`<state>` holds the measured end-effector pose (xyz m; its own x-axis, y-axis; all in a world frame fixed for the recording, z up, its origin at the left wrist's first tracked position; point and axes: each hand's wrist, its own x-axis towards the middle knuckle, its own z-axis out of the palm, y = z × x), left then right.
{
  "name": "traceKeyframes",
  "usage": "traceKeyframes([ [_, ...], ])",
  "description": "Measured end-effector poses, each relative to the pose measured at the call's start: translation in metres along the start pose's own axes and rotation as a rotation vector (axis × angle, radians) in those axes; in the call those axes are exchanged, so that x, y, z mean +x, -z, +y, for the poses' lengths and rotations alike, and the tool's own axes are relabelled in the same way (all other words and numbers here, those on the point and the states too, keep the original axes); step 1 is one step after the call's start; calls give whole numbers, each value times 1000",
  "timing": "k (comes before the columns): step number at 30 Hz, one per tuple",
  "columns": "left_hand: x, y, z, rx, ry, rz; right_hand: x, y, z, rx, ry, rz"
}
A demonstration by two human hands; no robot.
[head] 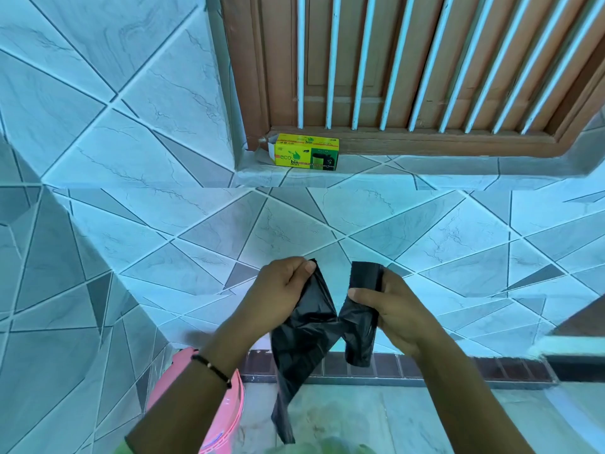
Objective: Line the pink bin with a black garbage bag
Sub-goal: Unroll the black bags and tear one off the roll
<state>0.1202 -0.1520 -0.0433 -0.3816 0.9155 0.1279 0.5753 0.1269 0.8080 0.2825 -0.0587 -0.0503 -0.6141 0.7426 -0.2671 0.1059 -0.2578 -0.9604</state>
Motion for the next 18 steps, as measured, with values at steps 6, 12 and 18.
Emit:
traceKeyframes([
  [6,-1,13,15,42,109,-408,-4,4,-27,-125,276,-3],
  [12,0,11,6,-33,99,-348,-3,7,-44,-105,446,80],
  [18,9,20,7,146,78,-331,-2,2,-37,-135,472,102],
])
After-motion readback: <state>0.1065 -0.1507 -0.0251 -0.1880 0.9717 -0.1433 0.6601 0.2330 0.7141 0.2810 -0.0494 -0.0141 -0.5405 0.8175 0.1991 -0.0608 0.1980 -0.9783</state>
